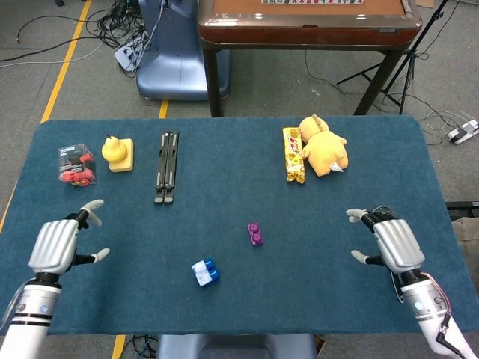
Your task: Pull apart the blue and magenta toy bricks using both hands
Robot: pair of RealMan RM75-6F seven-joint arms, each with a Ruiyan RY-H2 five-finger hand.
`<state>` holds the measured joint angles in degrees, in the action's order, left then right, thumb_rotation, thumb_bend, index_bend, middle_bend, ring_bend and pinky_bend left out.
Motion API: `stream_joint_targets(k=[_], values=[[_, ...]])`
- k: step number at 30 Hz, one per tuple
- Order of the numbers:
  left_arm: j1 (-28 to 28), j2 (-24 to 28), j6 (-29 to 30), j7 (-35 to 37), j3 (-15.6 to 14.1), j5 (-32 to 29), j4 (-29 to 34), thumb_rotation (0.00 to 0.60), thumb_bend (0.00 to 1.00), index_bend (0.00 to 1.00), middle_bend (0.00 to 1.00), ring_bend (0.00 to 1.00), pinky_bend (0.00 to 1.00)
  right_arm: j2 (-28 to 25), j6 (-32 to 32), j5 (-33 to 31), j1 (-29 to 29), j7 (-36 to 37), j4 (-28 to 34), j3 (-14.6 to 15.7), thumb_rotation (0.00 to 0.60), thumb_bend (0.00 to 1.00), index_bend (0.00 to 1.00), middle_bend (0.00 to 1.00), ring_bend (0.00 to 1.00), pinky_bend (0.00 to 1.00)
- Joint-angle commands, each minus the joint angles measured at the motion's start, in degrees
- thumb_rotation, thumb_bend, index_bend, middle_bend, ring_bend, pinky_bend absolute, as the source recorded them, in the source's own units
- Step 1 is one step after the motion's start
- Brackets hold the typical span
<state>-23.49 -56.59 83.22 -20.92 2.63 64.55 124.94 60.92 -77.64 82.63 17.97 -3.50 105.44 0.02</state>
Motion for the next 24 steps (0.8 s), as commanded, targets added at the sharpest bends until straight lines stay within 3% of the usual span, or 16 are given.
stream_joint_targets(k=[1,11,24], values=[[2.1,2.1,1.3,1.5,-0.9,1.3,0.3,0.6,0.1,0.22,0.41,0.41,0.58,-1.2,-1.9,1.0,-1.9,0.5,0.3,0.7,0.6,0.0,0.29,0.35,0.37,0.45],[9.1,5.1,4.8,5.1,-3.5,4.9,-0.5,0.6,0.1,0.22,0.41,0.41,0.58,-4.0,-7.3,3.5,-7.8,2.9,0.6,2.4,0.6,0.0,0.29,0.35,0.37,0.45],[11.5,3.8,4.3,4.6,-2.9,7.3,-3.2,0.6,0.1,0.22,0.41,0.41,0.58,-4.1,-9.5,4.2,-12.1,6.1,-0.5,2.7,0.6,0.0,0.3,0.35,0.37,0.45]])
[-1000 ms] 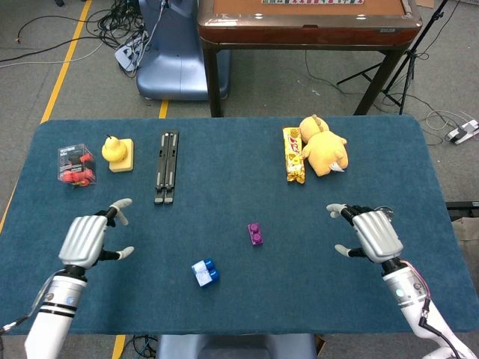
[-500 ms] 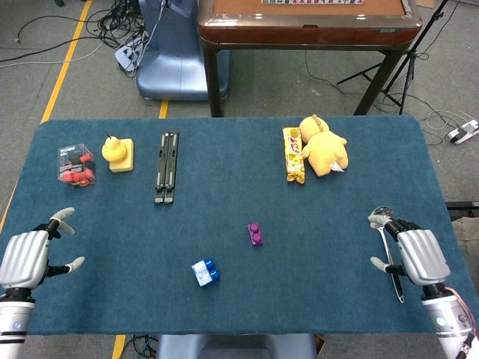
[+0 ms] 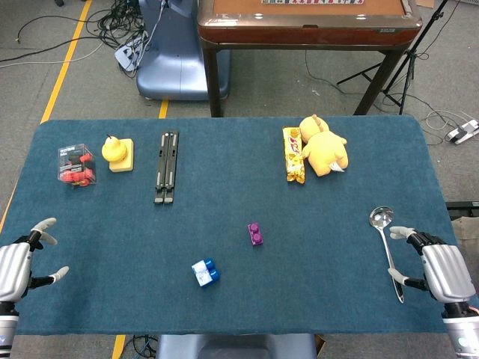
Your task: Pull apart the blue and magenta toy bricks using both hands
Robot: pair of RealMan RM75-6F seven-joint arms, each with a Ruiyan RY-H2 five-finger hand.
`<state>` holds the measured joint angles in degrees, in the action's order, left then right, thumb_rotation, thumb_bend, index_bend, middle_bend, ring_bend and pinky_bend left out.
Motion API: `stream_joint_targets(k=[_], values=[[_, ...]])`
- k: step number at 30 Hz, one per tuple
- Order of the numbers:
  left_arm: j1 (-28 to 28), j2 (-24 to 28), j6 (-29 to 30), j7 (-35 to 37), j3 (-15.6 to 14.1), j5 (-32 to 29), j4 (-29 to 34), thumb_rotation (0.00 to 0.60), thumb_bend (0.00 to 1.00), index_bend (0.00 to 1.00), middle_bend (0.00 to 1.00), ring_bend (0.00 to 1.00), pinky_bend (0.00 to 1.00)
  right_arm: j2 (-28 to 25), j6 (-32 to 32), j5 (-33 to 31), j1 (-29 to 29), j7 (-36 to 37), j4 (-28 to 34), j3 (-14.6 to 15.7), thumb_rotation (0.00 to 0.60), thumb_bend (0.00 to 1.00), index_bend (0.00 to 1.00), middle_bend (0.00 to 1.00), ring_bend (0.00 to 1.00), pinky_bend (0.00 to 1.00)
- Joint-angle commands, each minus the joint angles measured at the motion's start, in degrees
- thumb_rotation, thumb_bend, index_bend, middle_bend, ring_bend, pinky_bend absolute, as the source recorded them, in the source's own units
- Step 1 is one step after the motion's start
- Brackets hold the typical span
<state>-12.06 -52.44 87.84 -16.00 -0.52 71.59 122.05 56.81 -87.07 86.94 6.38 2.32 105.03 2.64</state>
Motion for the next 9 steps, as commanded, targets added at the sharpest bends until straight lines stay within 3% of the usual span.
stream_joint_targets(k=[1,9], values=[[0.0,-0.6,-0.5,-0.4,0.3,0.3,-0.4,0.6,0.1,0.22,0.41,0.41,0.58,-0.1,-0.1,-0.2,-0.7,0.3,-0.1,0.1,0.6,0.0,0.3,0.35,0.37,0.45],[0.3,-1.7,-1.5,-1.9,1.0,1.2,-1.1,0.6,0.1,0.22,0.41,0.41,0.58,-1.4,-0.6,-0.4,-2.0,1.0,0.3,-0.7,0.6,0.0,0.3,0.35,0.37,0.45]])
